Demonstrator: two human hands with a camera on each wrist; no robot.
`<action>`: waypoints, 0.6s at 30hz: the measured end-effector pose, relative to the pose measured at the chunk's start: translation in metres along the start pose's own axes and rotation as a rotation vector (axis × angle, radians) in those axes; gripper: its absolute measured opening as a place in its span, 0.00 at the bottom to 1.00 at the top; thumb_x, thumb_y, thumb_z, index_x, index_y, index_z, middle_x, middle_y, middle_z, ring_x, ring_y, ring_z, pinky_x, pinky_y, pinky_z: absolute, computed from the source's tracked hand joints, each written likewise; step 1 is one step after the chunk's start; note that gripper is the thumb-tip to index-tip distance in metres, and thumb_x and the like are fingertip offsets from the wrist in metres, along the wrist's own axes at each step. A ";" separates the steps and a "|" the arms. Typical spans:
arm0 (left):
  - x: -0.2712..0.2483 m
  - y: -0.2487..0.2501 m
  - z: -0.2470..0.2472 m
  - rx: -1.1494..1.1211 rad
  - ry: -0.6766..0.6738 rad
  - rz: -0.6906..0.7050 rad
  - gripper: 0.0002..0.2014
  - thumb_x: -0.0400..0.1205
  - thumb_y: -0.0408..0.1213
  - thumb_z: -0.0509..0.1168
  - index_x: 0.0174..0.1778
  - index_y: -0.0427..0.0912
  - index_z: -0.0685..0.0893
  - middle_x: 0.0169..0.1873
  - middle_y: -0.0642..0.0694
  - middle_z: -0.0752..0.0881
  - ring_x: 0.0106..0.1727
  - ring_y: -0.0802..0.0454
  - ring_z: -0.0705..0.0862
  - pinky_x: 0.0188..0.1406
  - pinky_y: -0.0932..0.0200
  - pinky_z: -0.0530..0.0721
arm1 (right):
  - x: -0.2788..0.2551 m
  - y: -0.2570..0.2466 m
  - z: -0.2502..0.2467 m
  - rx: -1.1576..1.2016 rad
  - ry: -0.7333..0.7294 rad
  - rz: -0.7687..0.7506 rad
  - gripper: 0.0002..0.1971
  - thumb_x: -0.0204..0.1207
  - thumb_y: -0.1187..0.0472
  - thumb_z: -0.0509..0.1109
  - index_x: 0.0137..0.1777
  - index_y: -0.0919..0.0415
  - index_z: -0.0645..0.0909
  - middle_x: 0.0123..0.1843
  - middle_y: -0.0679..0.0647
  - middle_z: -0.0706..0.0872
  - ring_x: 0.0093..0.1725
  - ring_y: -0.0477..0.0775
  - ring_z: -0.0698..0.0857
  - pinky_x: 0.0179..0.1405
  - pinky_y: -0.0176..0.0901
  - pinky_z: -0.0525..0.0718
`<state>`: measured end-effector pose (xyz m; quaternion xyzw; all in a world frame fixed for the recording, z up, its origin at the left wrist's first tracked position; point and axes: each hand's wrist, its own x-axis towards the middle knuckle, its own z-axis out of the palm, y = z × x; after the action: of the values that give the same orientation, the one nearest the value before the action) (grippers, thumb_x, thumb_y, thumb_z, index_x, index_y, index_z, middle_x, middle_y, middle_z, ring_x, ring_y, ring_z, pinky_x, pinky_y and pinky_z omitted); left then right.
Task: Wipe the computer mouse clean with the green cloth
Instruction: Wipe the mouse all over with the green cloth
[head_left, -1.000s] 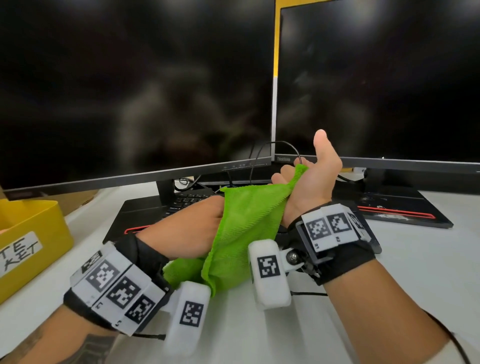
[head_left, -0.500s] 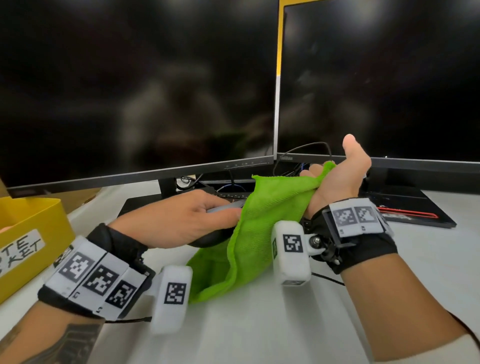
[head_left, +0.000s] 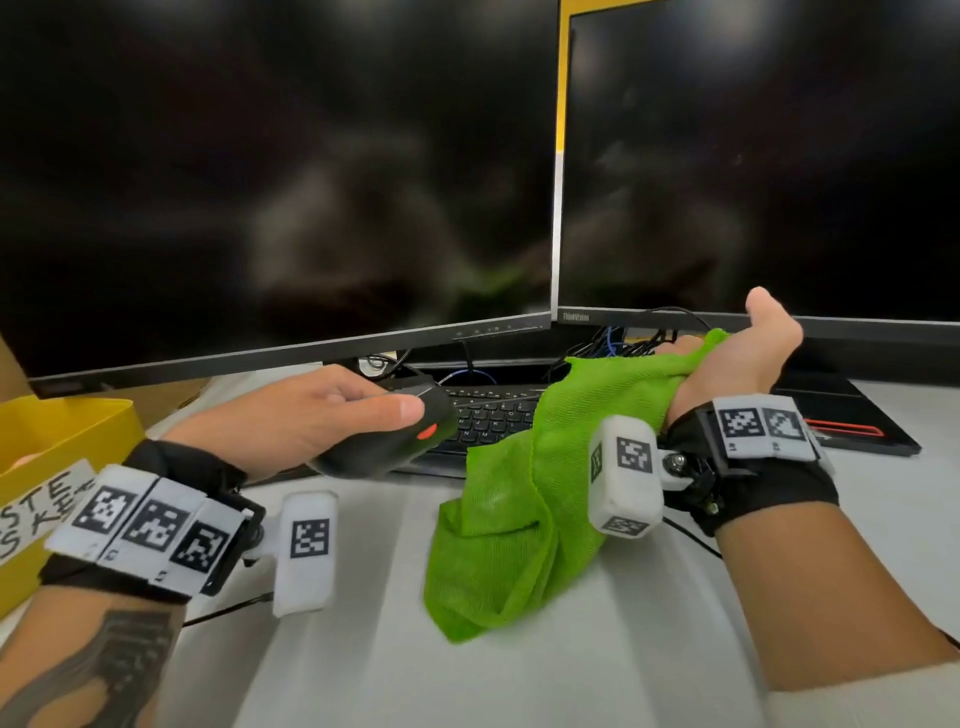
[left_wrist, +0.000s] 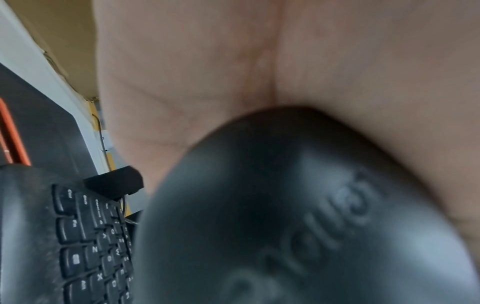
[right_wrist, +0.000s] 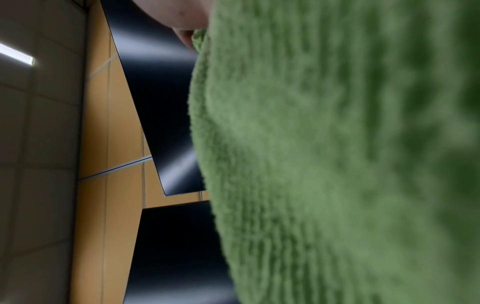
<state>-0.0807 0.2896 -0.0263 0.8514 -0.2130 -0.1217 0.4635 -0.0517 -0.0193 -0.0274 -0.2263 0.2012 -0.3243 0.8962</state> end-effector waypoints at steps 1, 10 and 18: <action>-0.001 -0.001 -0.002 0.010 0.007 -0.002 0.25 0.77 0.64 0.74 0.48 0.43 0.97 0.41 0.43 0.94 0.40 0.53 0.89 0.40 0.69 0.84 | -0.003 -0.003 -0.001 -0.019 0.014 -0.022 0.13 0.81 0.49 0.71 0.51 0.59 0.81 0.32 0.52 0.75 0.22 0.52 0.77 0.17 0.28 0.71; -0.006 0.000 0.001 0.011 0.210 -0.039 0.28 0.72 0.69 0.71 0.46 0.46 0.97 0.45 0.41 0.97 0.51 0.38 0.95 0.67 0.37 0.86 | 0.009 -0.004 -0.007 -0.110 -0.138 0.069 0.13 0.71 0.52 0.73 0.48 0.61 0.78 0.44 0.58 0.81 0.39 0.61 0.86 0.44 0.43 0.86; -0.001 -0.001 0.005 -0.146 0.324 -0.027 0.25 0.80 0.61 0.69 0.47 0.40 0.96 0.46 0.34 0.96 0.46 0.37 0.94 0.58 0.42 0.85 | 0.005 0.008 0.000 -0.879 -0.422 -0.026 0.07 0.62 0.71 0.70 0.38 0.61 0.77 0.47 0.64 0.83 0.49 0.65 0.85 0.56 0.66 0.89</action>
<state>-0.0830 0.2868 -0.0298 0.8267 -0.1144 -0.0041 0.5508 -0.0445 -0.0169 -0.0331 -0.6464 0.1303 -0.1668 0.7330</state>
